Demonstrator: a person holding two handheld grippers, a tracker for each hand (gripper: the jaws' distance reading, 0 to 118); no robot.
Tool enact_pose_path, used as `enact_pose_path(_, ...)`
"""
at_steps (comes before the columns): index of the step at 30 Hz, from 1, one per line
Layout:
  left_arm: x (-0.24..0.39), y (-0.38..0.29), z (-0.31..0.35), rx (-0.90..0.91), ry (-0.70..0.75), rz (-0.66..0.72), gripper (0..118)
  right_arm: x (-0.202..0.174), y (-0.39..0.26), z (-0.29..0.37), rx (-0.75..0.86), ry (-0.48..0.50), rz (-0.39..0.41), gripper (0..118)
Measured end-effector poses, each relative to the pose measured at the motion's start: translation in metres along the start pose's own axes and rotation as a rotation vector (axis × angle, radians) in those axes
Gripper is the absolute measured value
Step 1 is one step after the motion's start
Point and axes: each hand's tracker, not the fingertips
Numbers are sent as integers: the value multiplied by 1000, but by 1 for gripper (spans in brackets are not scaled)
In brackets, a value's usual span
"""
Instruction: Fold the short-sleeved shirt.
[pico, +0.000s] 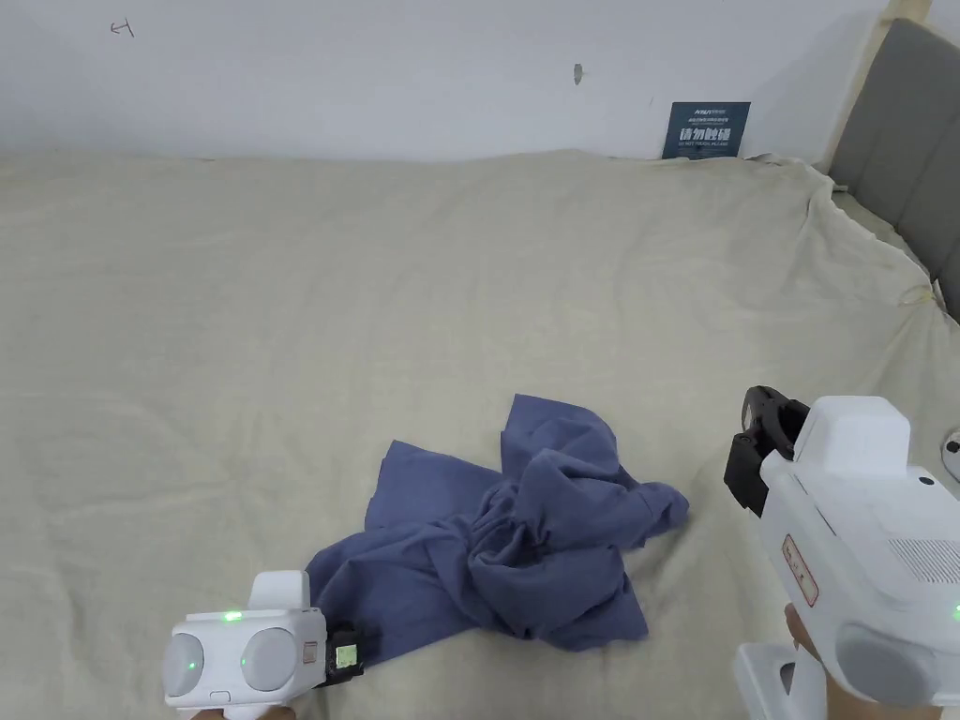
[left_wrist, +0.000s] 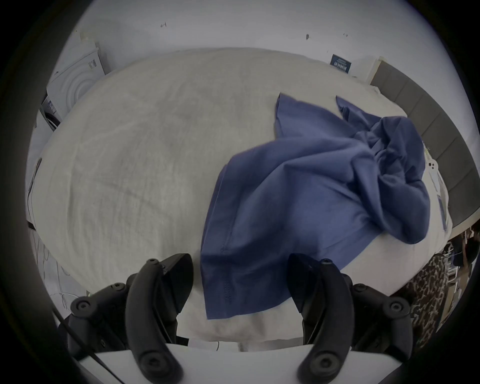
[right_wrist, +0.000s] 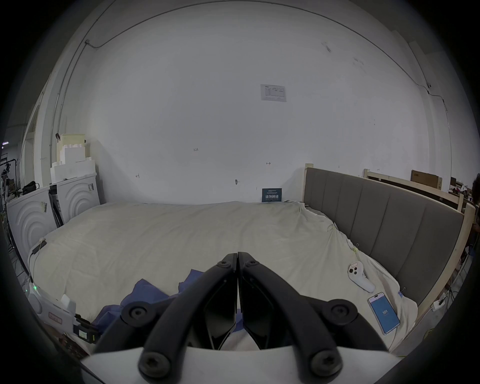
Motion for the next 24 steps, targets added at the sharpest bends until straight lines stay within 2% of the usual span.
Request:
enact_pose_path(2,4,0,5,9,6,-19,61,1,-1,-2,-6,0,3,0)
enact_pose_path(3,6,1,7,12,13,-32,47,1,-2,-3,-10,-1,4,0)
enact_pose_path(4,7,1,10,19,8,-46,21,2,-3,-5,-14,-2,3,0)
enact_pose_path(5,10,2,13,31,-9,-65,6,3,-4,-8,-22,-2,1,0)
enact_pose_path(7,10,4,15,46,-77,-54,4,5,-7,-14,-39,-6,-6,0)
enact_pose_path(10,7,6,24,110,-84,-29,3,8,-12,-31,-106,-14,-14,0)
enact_pose_path(13,0,15,45,182,-129,-1,3,12,-20,-57,-212,1,-14,0)
enact_pose_path(15,-4,23,56,207,-144,1,3,15,-28,-81,-287,8,-42,0)
enact_pose_path(17,-5,33,66,236,-160,6,3,17,-38,-107,-386,18,-39,5)
enact_pose_path(19,-5,39,71,254,-166,8,3,18,-51,-130,-439,4,-37,18)
enact_pose_path(20,-6,42,72,257,-170,7,3,19,-59,-142,-474,7,-23,31)
enact_pose_path(21,-6,45,72,264,-172,6,3,19,-64,-153,-516,9,-21,50)
enact_pose_path(22,-6,47,71,267,-174,5,3,19,-71,-165,-557,1,-20,77)
enact_pose_path(23,-6,48,70,266,-176,4,3,20,-79,-173,-592,4,-32,91)
enact_pose_path(24,-6,49,69,264,-179,3,3,20,-86,-180,-609,6,-52,96)
